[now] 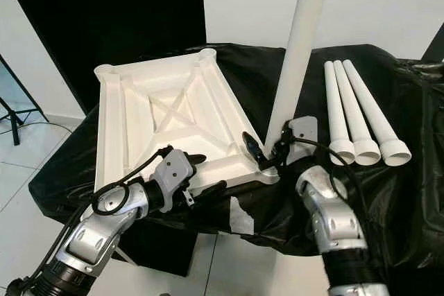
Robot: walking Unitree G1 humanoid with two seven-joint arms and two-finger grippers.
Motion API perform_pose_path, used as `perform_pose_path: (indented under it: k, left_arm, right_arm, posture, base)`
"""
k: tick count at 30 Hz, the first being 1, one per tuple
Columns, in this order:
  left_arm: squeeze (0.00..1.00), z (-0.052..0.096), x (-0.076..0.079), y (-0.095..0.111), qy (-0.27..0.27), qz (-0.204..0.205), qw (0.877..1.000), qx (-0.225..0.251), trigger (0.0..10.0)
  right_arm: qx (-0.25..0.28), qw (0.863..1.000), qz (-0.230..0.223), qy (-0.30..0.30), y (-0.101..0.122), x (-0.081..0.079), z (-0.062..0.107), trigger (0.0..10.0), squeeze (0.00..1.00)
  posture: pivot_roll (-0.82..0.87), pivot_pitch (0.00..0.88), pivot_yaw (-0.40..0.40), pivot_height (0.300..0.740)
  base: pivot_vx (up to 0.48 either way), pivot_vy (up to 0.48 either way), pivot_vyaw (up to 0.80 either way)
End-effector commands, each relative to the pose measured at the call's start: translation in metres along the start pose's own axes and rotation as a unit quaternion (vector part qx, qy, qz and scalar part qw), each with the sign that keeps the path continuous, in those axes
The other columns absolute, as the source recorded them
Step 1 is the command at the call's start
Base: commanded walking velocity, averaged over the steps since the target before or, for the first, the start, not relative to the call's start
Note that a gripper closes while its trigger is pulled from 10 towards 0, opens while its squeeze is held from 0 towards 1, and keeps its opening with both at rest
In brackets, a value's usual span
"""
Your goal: Building children table
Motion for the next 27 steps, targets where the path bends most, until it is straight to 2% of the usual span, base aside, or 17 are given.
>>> perform_pose_path:
  k: [1, 2, 3, 5, 13, 14, 15, 16, 17, 22, 25, 26, 27]
  left_arm:
    - [0.00, 0.001, -0.002, -0.002, 0.016, -0.002, 1.000, -0.006, 10.0]
    - [0.00, 0.001, -0.002, -0.002, 0.016, -0.002, 1.000, -0.006, 10.0]
    - [0.00, 0.001, -0.002, -0.002, 0.016, -0.001, 1.000, -0.006, 10.0]
    - [0.00, 0.002, -0.002, -0.003, 0.018, 0.000, 1.000, -0.007, 10.0]
    - [0.00, 0.004, -0.003, -0.004, 0.022, 0.001, 1.000, -0.009, 10.0]
    - [0.00, 0.005, -0.003, -0.004, 0.022, 0.001, 1.000, -0.010, 10.0]
    - [0.00, 0.005, -0.003, -0.004, 0.022, 0.001, 1.000, -0.010, 10.0]
    - [0.00, 0.005, -0.003, -0.004, 0.021, 0.000, 1.000, -0.010, 10.0]
    - [0.00, 0.005, -0.003, -0.004, 0.021, 0.000, 1.000, -0.010, 10.0]
    - [0.00, 0.005, -0.004, -0.004, 0.022, 0.000, 1.000, -0.010, 10.0]
    - [0.00, 0.005, -0.004, -0.004, 0.020, -0.001, 1.000, -0.010, 10.0]
    - [0.00, 0.004, -0.003, -0.005, 0.016, -0.004, 1.000, -0.011, 10.0]
    - [0.00, 0.004, -0.003, -0.005, 0.016, -0.004, 1.000, -0.011, 10.0]
  right_arm:
    - [-0.014, 1.000, 0.001, 0.019, -0.006, -0.003, -0.002, 3.7, 0.00]
    - [-0.014, 1.000, 0.001, 0.019, -0.006, -0.003, -0.002, 3.7, 0.00]
    - [-0.018, 1.000, 0.003, 0.018, -0.008, 0.000, -0.002, 1.6, 0.00]
    - [-0.022, 1.000, 0.001, 0.017, -0.009, 0.003, 0.000, 0.0, 0.00]
    - [-0.022, 1.000, -0.017, -0.012, -0.014, 0.009, 0.007, 0.0, 0.00]
    - [-0.022, 0.999, -0.018, -0.022, -0.015, 0.009, 0.007, 1.7, 0.00]
    - [-0.019, 0.999, -0.019, -0.031, -0.015, 0.009, 0.007, 4.1, 0.00]
    - [-0.016, 0.999, -0.026, -0.037, -0.015, 0.007, 0.007, 9.0, 0.00]
    - [-0.015, 0.999, -0.029, -0.044, -0.015, 0.005, 0.007, 10.0, 0.00]
    - [-0.011, 0.997, -0.033, -0.063, -0.017, 0.001, 0.009, 10.0, 0.00]
    - [-0.006, 0.995, -0.027, -0.095, -0.017, -0.002, 0.009, 10.0, 0.00]
    - [0.004, 0.989, -0.036, -0.144, -0.019, -0.007, 0.008, 10.0, 0.00]
    - [0.004, 0.989, -0.036, -0.144, -0.019, -0.007, 0.008, 10.0, 0.00]
  posture:
    - [0.02, 0.000, 0.004, 0.740]
    - [0.02, 0.000, 0.004, 0.740]
    - [0.02, 0.000, 0.001, 0.740]
    - [0.03, 0.000, -0.001, 0.740]
    - [0.03, 0.000, -0.001, 0.740]
    - [0.03, 0.000, 0.000, 0.740]
    - [0.03, 0.000, -0.001, 0.740]
    - [0.03, 0.000, -0.002, 0.740]
    - [0.03, 0.000, 0.001, 0.740]
    - [0.03, 0.000, 0.004, 0.740]
    - [0.02, 0.000, 0.013, 0.740]
    - [0.02, 0.000, 0.019, 0.740]
    - [0.02, 0.000, 0.019, 0.740]
  base:
    - [0.000, 0.000, 0.00]
    - [0.000, 0.000, 0.00]
    - [0.000, 0.000, 0.00]
    - [0.000, 0.000, 0.00]
    - [0.000, 0.000, 0.00]
    - [0.000, 0.000, 0.00]
    - [0.000, 0.000, 0.00]
    - [0.000, 0.000, 0.00]
    - [0.000, 0.000, 0.00]
    - [0.000, 0.000, 0.00]
    - [0.000, 0.000, 0.00]
    - [0.000, 0.000, 0.00]
    - [0.000, 0.000, 0.00]
Point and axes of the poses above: a point about 5 cm out from each wrist's last joint towards the gripper, its own z axis pointing back from the gripper into the wrist, its own y axis along the axis of the wrist's last joint, x = y × z, the point moved 2 cm from there along -z, pointing out of the wrist towards the gripper, and after that the axes turned 8 degrees about -z, right-handed, at the moved point
